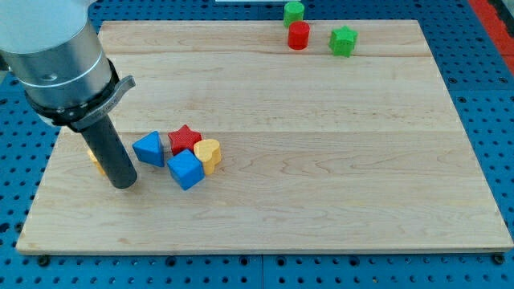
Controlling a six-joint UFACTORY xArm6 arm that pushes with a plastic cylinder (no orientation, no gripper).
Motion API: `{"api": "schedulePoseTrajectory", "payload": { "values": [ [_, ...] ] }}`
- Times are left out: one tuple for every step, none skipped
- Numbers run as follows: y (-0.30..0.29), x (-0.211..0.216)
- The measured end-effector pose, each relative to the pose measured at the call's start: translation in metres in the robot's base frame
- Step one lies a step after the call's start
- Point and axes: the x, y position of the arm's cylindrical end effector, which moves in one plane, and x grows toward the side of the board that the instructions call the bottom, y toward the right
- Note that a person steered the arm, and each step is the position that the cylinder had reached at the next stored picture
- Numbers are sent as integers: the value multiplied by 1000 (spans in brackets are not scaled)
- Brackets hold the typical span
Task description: Move the yellow hexagon to the top left of the red star
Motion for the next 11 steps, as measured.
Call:
{"api": "schedulePoseTrajectory", "payload": {
  "values": [
    [18,-29],
    [18,-71],
    [14,-86],
    [-20,-94],
    [-79,-77],
    [-80,-15],
    [-38,-14],
    [17,-66],
    [-66,-40],
    [-98,-62],
    [-36,-121]
  ]
}}
